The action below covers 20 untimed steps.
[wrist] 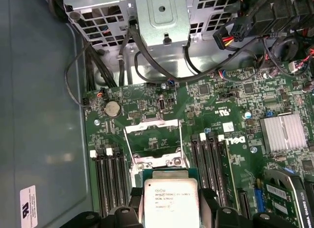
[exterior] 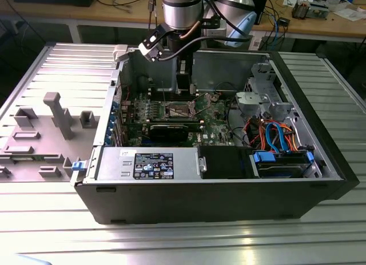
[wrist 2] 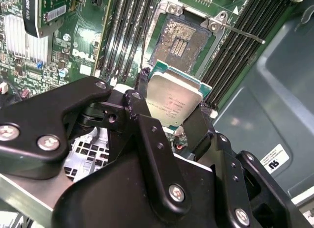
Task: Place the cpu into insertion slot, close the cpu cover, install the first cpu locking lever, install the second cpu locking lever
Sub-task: 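Place the cpu into insertion slot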
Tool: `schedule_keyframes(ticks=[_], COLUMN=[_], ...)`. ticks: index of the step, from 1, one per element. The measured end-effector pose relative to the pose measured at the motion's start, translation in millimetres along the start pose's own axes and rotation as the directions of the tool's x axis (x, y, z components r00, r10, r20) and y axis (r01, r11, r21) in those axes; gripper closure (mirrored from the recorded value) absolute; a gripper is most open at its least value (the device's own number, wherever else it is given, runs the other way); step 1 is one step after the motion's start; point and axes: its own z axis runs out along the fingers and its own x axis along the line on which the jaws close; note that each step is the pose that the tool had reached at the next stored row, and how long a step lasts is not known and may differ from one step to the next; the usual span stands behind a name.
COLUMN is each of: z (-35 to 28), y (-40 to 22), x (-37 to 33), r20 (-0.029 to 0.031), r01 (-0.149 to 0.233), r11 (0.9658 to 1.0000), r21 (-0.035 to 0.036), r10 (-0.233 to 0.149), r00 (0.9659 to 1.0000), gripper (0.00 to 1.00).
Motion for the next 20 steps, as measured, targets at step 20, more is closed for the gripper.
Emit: schedule_keyframes(ticks=[20], z=[36.8], y=[-14.8], x=[9.7], r20=[-0.0122], r01=[0.092], r11=[0.9957], r21=[-0.0015], r10=[-0.092], r00=[0.9957], gripper=[0.46])
